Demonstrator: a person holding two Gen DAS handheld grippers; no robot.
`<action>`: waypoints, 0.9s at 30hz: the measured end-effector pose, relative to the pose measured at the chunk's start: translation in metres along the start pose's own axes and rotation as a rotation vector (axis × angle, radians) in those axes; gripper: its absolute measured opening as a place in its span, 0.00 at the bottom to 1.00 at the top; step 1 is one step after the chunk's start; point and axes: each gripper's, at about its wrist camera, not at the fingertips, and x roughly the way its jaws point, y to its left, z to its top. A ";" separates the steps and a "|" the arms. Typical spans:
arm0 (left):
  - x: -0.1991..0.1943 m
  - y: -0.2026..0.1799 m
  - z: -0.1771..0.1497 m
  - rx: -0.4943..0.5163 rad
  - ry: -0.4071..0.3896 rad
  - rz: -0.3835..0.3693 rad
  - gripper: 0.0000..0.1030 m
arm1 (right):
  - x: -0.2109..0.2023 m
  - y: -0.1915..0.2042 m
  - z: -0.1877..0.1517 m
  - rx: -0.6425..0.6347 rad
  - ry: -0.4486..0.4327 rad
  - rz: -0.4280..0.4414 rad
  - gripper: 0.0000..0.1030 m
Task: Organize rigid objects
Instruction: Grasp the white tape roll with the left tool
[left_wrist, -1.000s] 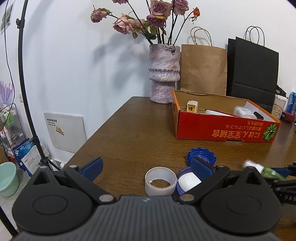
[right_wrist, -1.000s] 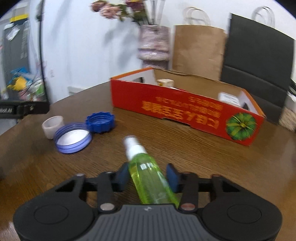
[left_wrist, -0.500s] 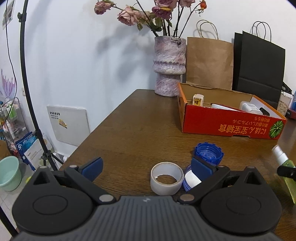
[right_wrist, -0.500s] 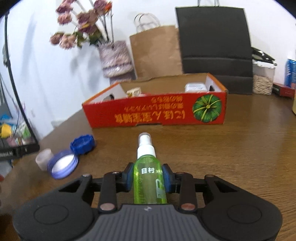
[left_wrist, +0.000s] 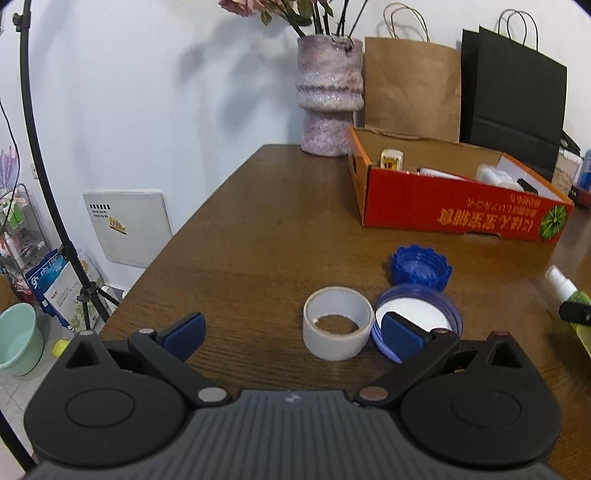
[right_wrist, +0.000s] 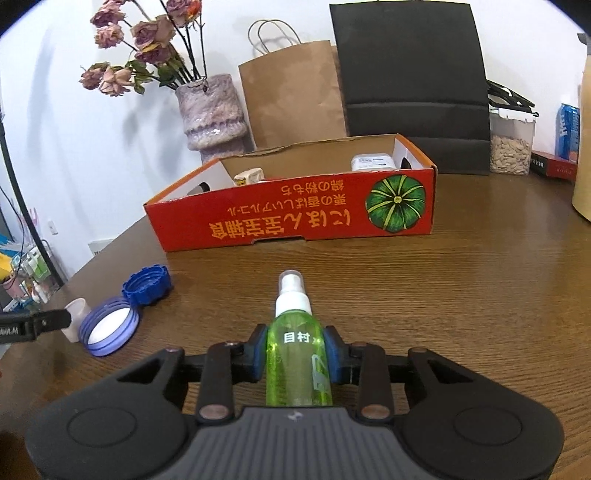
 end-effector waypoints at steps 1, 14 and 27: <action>0.002 -0.001 0.000 0.004 0.009 0.009 1.00 | 0.000 0.000 0.000 -0.001 0.000 0.000 0.30; 0.019 -0.012 0.000 0.023 0.002 0.067 0.86 | 0.001 0.002 -0.001 -0.010 0.008 -0.005 0.31; 0.026 -0.019 0.001 0.038 -0.011 0.012 0.43 | -0.004 0.003 -0.004 -0.036 0.010 -0.024 0.31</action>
